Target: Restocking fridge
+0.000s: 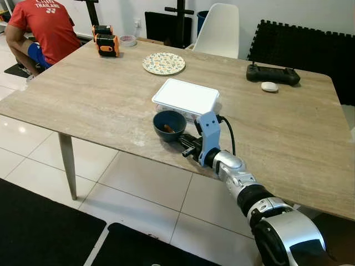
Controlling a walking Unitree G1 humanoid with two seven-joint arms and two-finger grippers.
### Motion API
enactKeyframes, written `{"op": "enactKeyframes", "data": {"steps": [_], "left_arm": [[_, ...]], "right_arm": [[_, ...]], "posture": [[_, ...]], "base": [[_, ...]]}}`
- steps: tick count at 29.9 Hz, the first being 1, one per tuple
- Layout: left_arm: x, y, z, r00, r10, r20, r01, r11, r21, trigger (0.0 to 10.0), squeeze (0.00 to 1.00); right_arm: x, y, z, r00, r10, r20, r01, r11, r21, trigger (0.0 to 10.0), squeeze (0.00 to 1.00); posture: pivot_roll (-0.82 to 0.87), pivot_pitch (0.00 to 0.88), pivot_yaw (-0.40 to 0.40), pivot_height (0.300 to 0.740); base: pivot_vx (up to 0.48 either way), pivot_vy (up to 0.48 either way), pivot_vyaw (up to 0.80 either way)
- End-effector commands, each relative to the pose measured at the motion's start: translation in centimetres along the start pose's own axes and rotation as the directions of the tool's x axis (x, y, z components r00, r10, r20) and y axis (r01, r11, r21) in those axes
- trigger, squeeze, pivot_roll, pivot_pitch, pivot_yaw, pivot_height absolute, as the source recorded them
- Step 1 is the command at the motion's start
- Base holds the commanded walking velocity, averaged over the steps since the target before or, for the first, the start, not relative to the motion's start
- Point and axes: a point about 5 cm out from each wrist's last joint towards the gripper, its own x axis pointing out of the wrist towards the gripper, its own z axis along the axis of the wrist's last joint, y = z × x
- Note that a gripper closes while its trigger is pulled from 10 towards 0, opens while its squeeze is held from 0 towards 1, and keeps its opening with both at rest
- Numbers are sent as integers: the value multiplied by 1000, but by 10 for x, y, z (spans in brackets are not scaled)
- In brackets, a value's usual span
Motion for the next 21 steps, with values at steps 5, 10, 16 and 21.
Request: {"op": "enactKeyframes", "data": {"steps": [5,10,16,21], "left_arm": [[2,-3,16,998,-7,58,8,1000,-16,10000,0],[0,17,23,992,99,82,-87,986,-143,10000,0],[-6,45,22,975,211,69,-190,954,-232,10000,0],[-9,57,22,965,255,65,-231,939,-256,10000,0]], "right_arm": [[-2,10,18,963,216,158,-223,974,26,0,0],[-20,28,35,811,516,275,-530,848,-27,0,0],[-62,48,14,639,764,87,-756,645,-117,0,0],[-80,49,-14,622,781,-60,-780,611,-134,3333,0]], "posture": [[-27,56,-80,740],[-33,38,-81,740],[-39,21,-71,740],[-40,9,-61,740]], "base": [[0,0,0],[0,0,0],[0,0,0],[0,0,0]]}}
